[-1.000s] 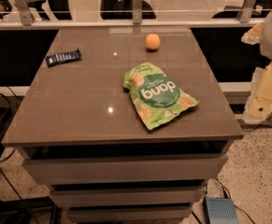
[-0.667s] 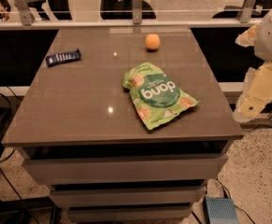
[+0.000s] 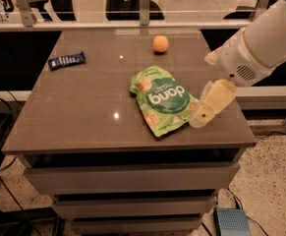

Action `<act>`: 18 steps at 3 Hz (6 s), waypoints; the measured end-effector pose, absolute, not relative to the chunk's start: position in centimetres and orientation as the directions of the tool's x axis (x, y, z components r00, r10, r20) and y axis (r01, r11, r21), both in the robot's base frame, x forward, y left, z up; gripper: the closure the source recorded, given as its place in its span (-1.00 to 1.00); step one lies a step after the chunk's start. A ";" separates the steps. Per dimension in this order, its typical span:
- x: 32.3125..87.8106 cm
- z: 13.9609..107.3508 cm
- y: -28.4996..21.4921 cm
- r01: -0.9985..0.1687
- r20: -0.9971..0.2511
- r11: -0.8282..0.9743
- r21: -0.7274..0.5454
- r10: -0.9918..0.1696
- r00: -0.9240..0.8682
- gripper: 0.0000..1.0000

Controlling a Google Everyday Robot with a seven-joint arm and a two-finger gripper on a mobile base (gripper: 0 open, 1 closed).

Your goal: Move green rice chip bag near rxbar blueberry

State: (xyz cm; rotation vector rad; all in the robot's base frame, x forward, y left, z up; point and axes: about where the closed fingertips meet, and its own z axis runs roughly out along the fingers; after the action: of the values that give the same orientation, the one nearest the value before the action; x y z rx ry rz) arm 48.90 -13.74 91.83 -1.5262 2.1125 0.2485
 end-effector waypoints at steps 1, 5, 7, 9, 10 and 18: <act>51.1 88.9 -11.1 -0.913 -0.583 0.390 -0.117 -0.771 -0.255 -1.00; 55.3 86.7 -8.3 -0.881 -0.692 0.470 -0.049 -0.652 -0.309 -1.00; 56.4 83.5 -6.3 -0.878 -0.700 0.477 0.028 -0.618 -0.358 -0.65; 56.4 82.1 -5.7 -0.874 -0.698 0.483 0.057 -0.606 -0.381 0.28; 56.4 82.3 -5.7 -0.874 -0.698 0.483 0.057 -0.606 -0.380 0.74; 67.5 93.3 0.4 -0.846 -0.852 0.512 -0.146 -0.499 -0.155 1.00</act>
Offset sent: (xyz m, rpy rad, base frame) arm 0.0151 0.0200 -0.0253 0.0743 0.0082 -0.0233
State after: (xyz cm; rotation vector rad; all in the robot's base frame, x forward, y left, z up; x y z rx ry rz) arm 67.53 0.37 93.30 -1.1235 1.8108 0.4613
